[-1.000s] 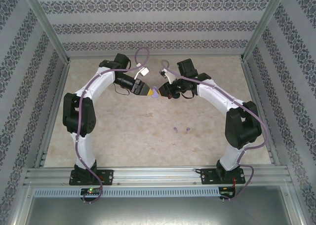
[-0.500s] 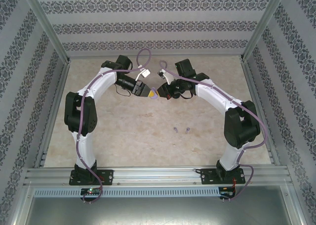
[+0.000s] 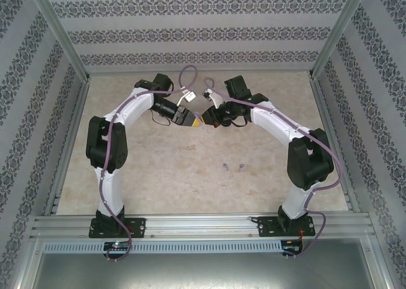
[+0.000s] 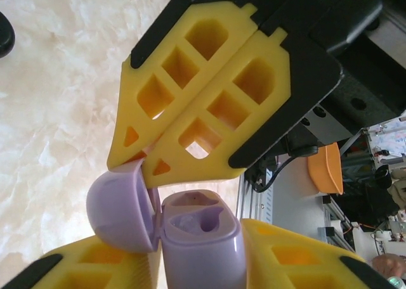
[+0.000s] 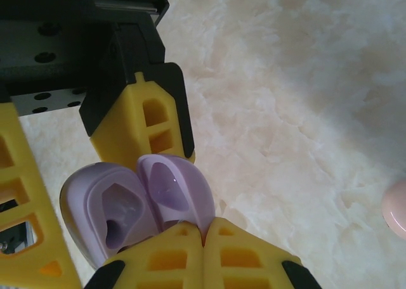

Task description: Insert the wireless bluetooth earbuds into the charging case

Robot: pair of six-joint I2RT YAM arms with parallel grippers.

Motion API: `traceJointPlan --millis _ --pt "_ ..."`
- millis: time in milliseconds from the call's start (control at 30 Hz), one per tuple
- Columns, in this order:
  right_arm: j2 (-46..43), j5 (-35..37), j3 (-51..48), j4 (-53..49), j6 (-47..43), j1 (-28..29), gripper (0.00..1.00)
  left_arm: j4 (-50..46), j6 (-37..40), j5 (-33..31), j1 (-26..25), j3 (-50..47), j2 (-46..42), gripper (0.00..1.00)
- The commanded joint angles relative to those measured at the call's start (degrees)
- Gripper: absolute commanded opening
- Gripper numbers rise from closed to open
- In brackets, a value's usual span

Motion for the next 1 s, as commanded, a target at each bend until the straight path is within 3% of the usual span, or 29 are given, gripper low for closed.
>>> traceJointPlan --millis 0,200,300,433,700,967 --pt "0.75 -0.6 1.6 0.54 -0.51 0.56 0.0 0.11 1.04 2.16 -0.61 0.93 0.78 0.28" --pt "0.45 0.0 1.76 0.77 0.25 0.23 0.0 0.74 0.77 2.63 -0.54 1.11 0.87 0.08" --pt "-1.22 0.58 1.67 1.62 2.81 -0.7 0.38 2.56 -0.12 2.68 -0.36 0.54 0.33 0.0" --pt "-5.75 0.57 -0.21 1.59 6.09 -3.28 0.54 11.11 -5.57 2.65 1.44 -3.15 -2.73 0.0" --pt "-17.37 4.02 -10.63 -1.3 11.2 -6.13 0.63 30.86 -16.95 0.33 4.12 -12.46 -12.7 0.0" --pt "-22.62 19.14 -17.7 -7.45 19.16 -3.81 0.64 57.84 -29.39 -10.75 4.02 -24.85 -25.79 0.0"
